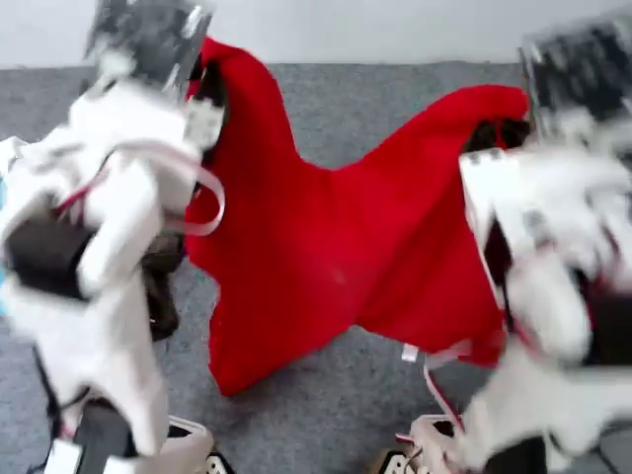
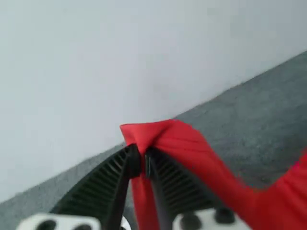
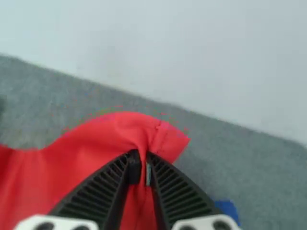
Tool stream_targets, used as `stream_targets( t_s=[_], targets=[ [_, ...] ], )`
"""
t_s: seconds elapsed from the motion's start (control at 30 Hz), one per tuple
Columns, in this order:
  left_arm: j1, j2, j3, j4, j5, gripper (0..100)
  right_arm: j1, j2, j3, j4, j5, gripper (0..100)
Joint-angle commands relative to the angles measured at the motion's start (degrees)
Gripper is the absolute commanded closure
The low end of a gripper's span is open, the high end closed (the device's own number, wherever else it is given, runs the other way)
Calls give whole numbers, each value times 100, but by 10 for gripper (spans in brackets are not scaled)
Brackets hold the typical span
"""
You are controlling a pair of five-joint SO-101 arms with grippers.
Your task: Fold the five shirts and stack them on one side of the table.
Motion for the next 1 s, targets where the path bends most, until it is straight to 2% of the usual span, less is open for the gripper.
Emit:
stream_targets(
  t_s=[0.0,0.13,0.33,0.47,0.6,0.77,0.97],
  targets=[
    [-484,598,453,-897,-44,987,-13,857,9,-382,79,989],
    [-818,1398,690,-1644,-44,987,-4,2062,9,-1024,88,989],
    [-870,2497,690,-2927,-35,987,-4,3776,-26,-1956,44,989],
    [-976,3349,690,-4062,-18,987,-31,4479,-35,-2484,35,989],
    [-1240,4211,602,-4809,369,987,-31,4901,-35,-2835,35,989],
    [-1626,5407,-532,-5064,721,987,-13,5332,-35,-3345,35,989],
    [-1644,6708,-2598,-4923,976,987,-22,5499,-35,-4163,53,989]
  ],
)
